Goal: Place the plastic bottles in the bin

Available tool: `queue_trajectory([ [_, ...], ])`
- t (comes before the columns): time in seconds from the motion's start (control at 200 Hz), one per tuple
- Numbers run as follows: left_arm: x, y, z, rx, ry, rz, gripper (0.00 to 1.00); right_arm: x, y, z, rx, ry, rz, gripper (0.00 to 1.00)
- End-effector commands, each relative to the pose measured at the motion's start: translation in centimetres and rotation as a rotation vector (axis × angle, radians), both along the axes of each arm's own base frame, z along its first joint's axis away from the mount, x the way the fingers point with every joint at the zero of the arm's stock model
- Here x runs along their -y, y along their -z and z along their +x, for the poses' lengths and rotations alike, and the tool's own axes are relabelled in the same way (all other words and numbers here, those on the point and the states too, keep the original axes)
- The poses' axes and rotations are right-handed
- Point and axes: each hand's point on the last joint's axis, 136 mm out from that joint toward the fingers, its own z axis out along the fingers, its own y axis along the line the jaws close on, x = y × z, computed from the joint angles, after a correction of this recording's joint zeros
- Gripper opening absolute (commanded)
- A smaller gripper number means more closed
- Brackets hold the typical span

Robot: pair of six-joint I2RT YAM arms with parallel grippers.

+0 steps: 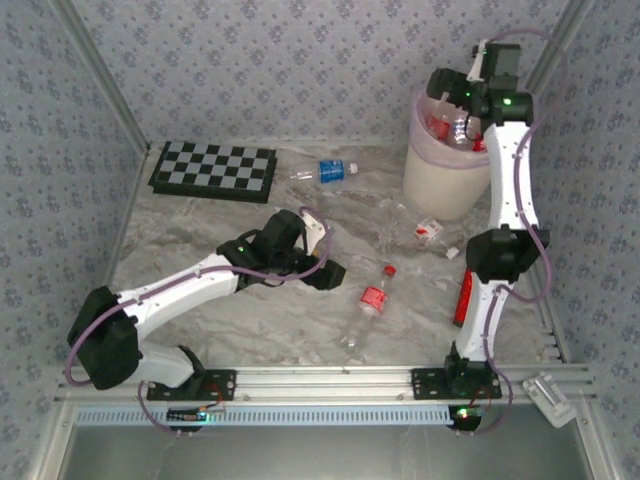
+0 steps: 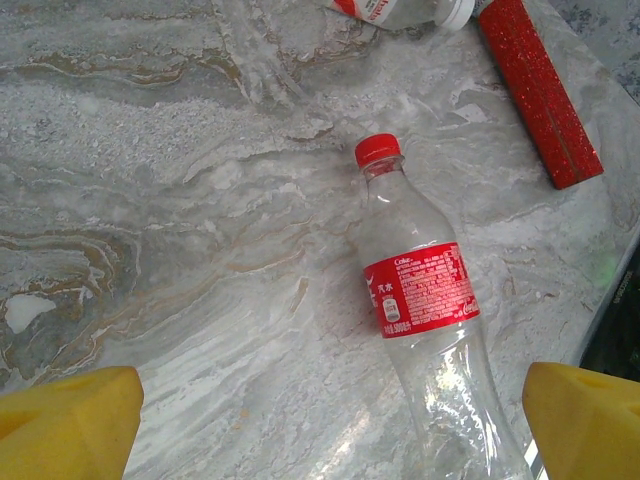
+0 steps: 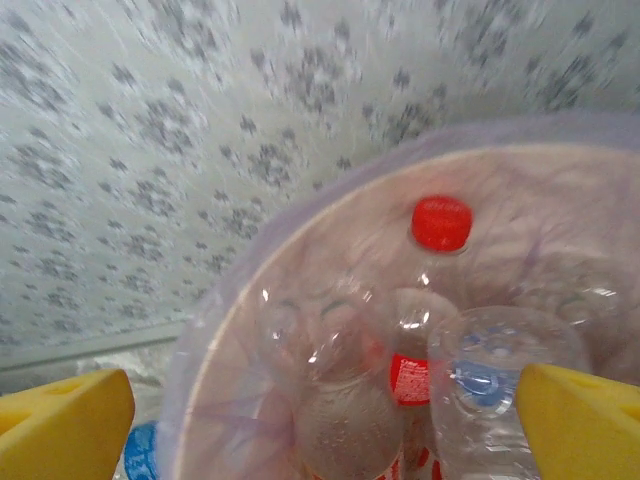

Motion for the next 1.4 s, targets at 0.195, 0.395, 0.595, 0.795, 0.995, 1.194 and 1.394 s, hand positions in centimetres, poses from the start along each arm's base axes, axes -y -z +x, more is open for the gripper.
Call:
queue_trajectory([
  [0.195,0.0,-1.6,0.4,0.023,-0.024,-0.030,0.97,0.4,-2.7,-0.4,0.066,0.012,-0.028,0.65],
  [0.395,-1.2,-2.3,3.1,0.040,-0.149,-0.003,0.97,-1.0,-2.8,-1.9,0.040,-0.024,-0.044,0.65],
  [0.595,2.5,-0.6,1.0,-0.153,0.028,0.044,0.98,-0.4,-4.0,-7.3,0.001,-0.004,-0.080,0.73],
  [0.795,3.6,3.2,-7.3,-0.264,0.286,0.303,1.00,0.6,-2.3,-13.4,-0.091,0.028,-0.078,0.90],
  [0.995,3.1,6.3,-11.6,-0.343,0.308,0.428,1.00,0.3,-0.6,-18.4,-0.131,0.019,0.006,1.00],
  [1.194,5.4,8.9,-13.3,-0.386,0.317,0.432,1.00,-2.9,-0.2,-22.0,-0.116,-0.132,0.137,1.00],
  [1.394,6.7,11.8,-13.1,-0.409,0.320,0.465,0.97,-3.4,-1.4,-23.8,-0.081,-0.181,0.179,1.00],
])
